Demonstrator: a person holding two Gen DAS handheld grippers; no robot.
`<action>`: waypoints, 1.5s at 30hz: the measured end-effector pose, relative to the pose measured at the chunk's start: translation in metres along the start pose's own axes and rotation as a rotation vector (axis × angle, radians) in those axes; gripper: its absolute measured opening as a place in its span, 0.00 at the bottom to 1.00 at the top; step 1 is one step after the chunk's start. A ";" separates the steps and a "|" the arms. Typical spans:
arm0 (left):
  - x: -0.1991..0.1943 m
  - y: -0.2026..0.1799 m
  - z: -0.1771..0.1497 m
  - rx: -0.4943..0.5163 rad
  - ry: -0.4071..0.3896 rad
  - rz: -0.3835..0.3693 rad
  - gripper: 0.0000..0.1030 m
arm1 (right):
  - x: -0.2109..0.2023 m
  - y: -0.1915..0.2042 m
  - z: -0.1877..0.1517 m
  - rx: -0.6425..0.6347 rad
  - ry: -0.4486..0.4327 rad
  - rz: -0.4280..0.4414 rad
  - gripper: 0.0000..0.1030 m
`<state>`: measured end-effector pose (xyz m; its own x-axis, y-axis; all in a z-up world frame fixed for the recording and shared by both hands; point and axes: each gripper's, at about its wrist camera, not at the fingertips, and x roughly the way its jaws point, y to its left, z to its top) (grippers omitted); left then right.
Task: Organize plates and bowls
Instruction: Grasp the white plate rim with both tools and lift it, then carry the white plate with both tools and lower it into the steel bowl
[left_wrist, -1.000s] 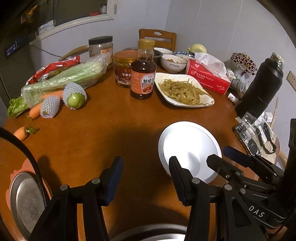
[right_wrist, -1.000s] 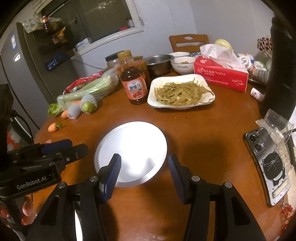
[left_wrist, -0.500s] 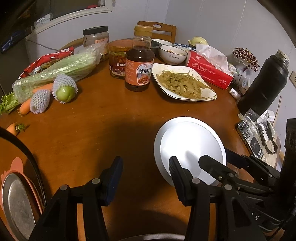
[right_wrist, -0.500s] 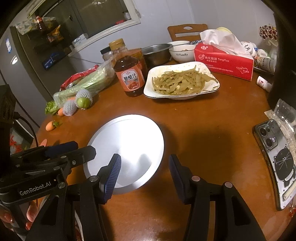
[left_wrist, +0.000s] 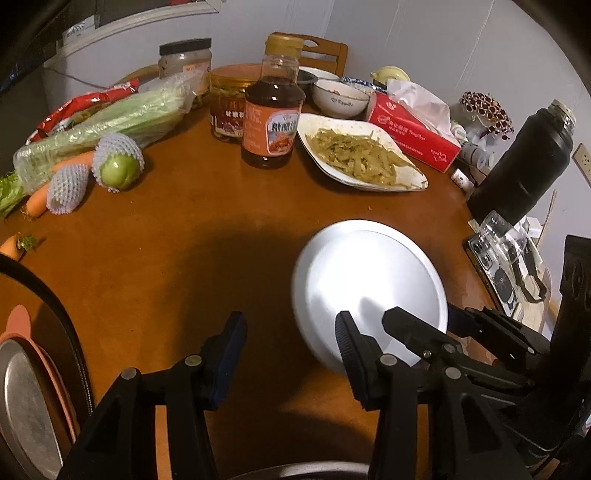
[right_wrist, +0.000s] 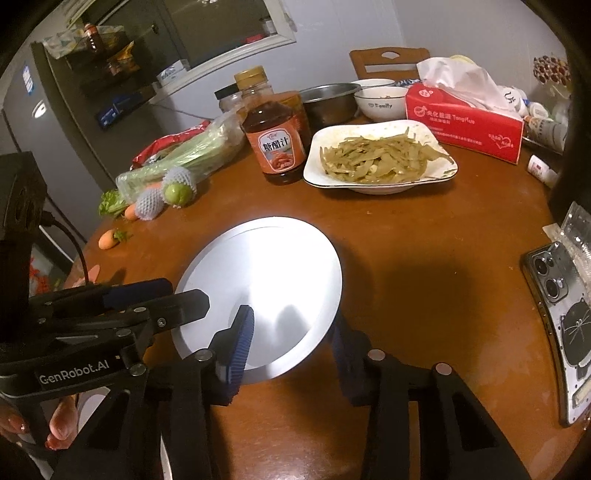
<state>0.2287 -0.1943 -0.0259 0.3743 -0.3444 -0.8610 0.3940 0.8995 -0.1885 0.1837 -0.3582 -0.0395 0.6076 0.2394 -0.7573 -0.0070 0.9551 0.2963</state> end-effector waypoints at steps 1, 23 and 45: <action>0.002 0.000 -0.001 0.001 0.012 -0.001 0.40 | 0.001 0.001 0.000 0.001 0.007 0.009 0.37; -0.053 0.004 -0.015 0.026 -0.110 0.017 0.30 | -0.028 0.042 0.003 -0.071 -0.053 0.048 0.32; -0.144 0.003 -0.066 0.018 -0.249 0.054 0.31 | -0.101 0.099 -0.023 -0.173 -0.161 0.076 0.32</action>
<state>0.1204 -0.1240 0.0666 0.5897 -0.3533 -0.7262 0.3820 0.9143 -0.1346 0.1036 -0.2837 0.0530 0.7191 0.2937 -0.6298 -0.1849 0.9545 0.2340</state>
